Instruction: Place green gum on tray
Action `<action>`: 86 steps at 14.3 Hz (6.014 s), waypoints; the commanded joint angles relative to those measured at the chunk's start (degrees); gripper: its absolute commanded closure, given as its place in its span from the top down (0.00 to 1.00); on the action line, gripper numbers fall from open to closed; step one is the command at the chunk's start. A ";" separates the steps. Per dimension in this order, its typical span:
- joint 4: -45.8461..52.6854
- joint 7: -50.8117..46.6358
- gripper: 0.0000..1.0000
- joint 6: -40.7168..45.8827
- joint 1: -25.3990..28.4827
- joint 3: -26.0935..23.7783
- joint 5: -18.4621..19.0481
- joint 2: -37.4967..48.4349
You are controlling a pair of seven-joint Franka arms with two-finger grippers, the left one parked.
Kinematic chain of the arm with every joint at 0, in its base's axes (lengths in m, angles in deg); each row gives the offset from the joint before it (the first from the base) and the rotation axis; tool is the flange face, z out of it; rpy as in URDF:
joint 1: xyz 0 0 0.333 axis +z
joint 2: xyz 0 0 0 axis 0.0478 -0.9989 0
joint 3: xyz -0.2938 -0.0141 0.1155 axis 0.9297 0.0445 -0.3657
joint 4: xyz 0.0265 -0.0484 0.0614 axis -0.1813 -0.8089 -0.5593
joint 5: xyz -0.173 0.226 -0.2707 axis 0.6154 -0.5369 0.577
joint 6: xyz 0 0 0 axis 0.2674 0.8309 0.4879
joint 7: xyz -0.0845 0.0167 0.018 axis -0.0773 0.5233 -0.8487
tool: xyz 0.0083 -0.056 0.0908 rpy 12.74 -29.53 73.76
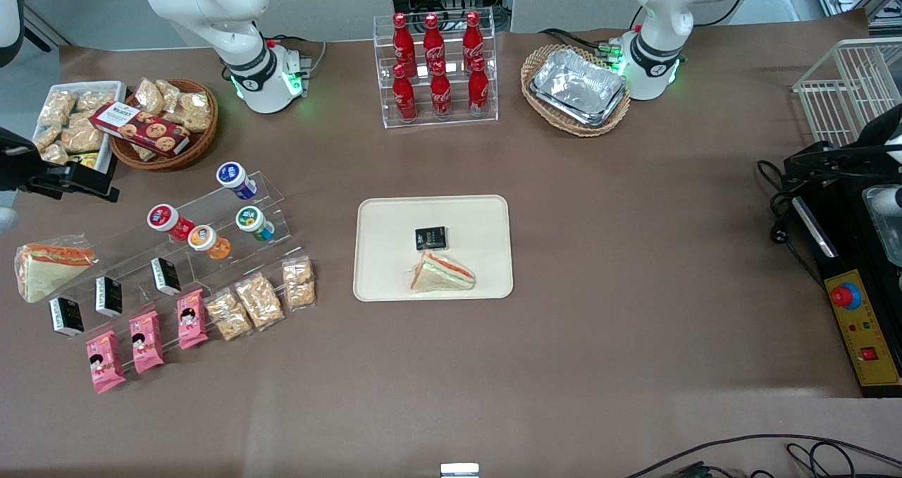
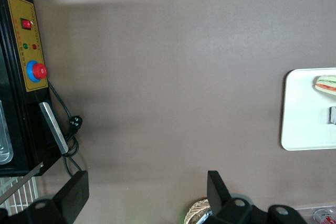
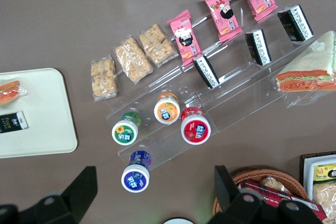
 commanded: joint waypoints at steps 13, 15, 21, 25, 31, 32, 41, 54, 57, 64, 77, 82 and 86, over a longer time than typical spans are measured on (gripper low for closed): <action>1.55 0.91 1.00 2.99 -0.74 -0.34 0.40 1.02; 1.02 0.91 1.00 3.08 -0.74 -0.34 0.32 1.63; -1.00 0.91 1.00 2.99 -0.74 -0.34 0.32 3.13; -2.14 0.91 1.00 2.82 -0.74 -0.34 -0.21 3.74; -13.35 0.74 1.00 -4.44 -0.31 -0.43 -1.79 10.05; -17.40 0.82 1.00 -7.44 -0.31 -0.43 -1.88 12.16; -35.79 0.74 1.00 -24.85 4.97 -0.96 -1.79 14.38; -47.23 0.56 1.00 -41.47 10.24 -1.13 -1.97 6.91; -49.51 0.65 1.00 -45.24 10.85 -1.13 -1.97 6.12; -50.40 0.56 0.98 -48.86 11.73 -1.13 -1.97 3.92; -48.91 4.07 0.36 -45.19 11.83 -0.52 -2.06 6.28; -36.80 8.03 0.36 -28.60 11.74 2.55 -1.97 6.99; -23.97 8.12 0.36 -13.56 11.74 3.70 -1.97 6.91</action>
